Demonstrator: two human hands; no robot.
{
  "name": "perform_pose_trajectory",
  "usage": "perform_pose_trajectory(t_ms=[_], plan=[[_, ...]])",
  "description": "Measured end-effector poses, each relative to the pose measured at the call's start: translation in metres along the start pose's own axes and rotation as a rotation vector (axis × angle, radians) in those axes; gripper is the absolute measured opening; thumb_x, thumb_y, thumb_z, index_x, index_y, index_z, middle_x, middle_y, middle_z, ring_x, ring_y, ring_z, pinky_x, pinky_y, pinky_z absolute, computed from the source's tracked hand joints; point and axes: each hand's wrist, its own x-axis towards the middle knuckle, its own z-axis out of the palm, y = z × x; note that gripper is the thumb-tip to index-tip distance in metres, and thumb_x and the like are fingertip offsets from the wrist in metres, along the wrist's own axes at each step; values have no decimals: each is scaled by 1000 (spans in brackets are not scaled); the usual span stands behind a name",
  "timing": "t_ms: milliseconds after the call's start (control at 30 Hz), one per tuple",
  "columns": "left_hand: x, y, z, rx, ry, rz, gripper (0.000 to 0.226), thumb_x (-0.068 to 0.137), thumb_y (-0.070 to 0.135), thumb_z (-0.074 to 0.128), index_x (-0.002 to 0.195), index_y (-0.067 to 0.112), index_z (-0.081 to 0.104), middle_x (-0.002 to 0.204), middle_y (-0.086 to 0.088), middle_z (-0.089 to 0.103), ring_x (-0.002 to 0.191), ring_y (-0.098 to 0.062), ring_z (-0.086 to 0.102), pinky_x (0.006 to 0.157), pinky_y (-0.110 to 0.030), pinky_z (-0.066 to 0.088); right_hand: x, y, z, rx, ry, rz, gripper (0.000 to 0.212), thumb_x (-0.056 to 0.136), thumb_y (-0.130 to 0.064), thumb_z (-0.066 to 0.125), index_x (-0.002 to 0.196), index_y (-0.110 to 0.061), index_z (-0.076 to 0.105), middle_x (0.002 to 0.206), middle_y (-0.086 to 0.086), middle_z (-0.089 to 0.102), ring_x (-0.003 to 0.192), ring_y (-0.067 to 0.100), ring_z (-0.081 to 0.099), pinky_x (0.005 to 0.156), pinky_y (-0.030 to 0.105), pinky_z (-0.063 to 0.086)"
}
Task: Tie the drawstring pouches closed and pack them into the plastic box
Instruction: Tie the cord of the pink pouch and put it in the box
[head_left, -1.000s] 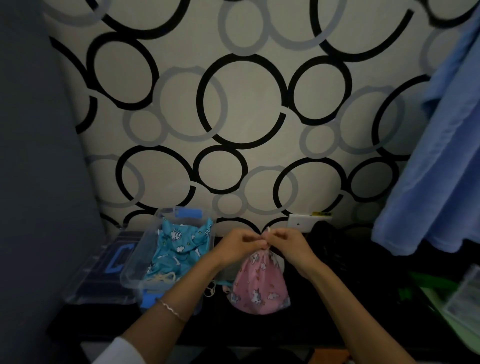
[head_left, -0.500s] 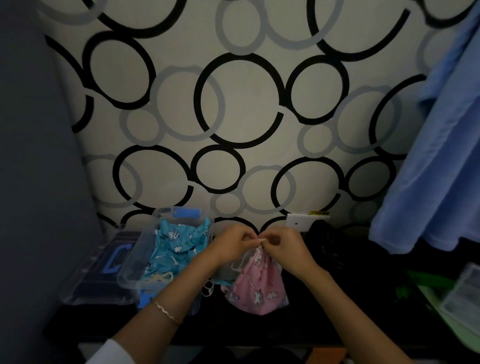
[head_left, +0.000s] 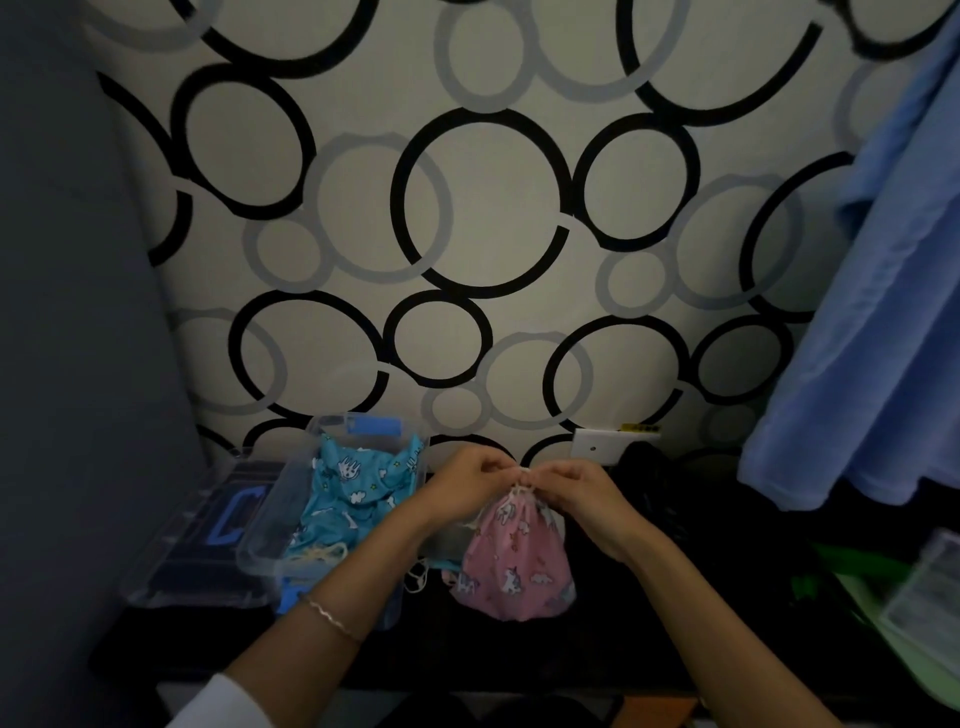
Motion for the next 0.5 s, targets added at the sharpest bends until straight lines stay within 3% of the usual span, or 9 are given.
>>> perform_pose_trajectory(t_ms=[100,200,233,333,433,500], plan=[[-1,-1,3,-170,-10,-106,18,96,15,57,95,4,71,76,3,67,70,-4,60,64,-12,48,0,0,2,-99,105,-44,11,88,-15,69,87,-6,76,84,8,75,81,14,69,75,21,55],[-1,-1,3,-384,-29,-204,20,95,16,58,100,-1,68,82,-6,68,77,-15,63,75,-24,50,2,-1,5,-159,180,-121,2,85,-11,72,88,-11,72,75,1,73,72,6,68,66,16,53],[-2,0,3,-458,-44,-240,20,95,16,58,100,-1,67,82,-8,66,77,-17,61,76,-27,49,2,-1,6,-156,201,-147,8,84,-8,72,91,-10,68,72,0,71,69,5,67,64,16,53],[-1,2,5,-607,-103,-328,14,94,16,58,94,3,65,77,-6,60,69,-15,57,69,-25,46,3,1,6,-285,252,-239,11,83,-4,72,88,-7,62,73,-1,69,71,6,66,68,21,54],[-2,4,7,-646,-100,-373,13,92,18,62,88,5,64,74,-6,56,66,-14,53,66,-24,42,0,5,6,-457,250,-322,14,85,-10,70,76,-21,68,80,-4,70,77,5,66,72,22,53],[-2,6,8,-649,-89,-380,19,91,18,64,99,1,64,75,-7,56,68,-15,53,67,-24,42,-3,6,7,-509,239,-362,18,85,-18,70,73,-31,70,80,-2,69,78,9,66,72,24,53]])
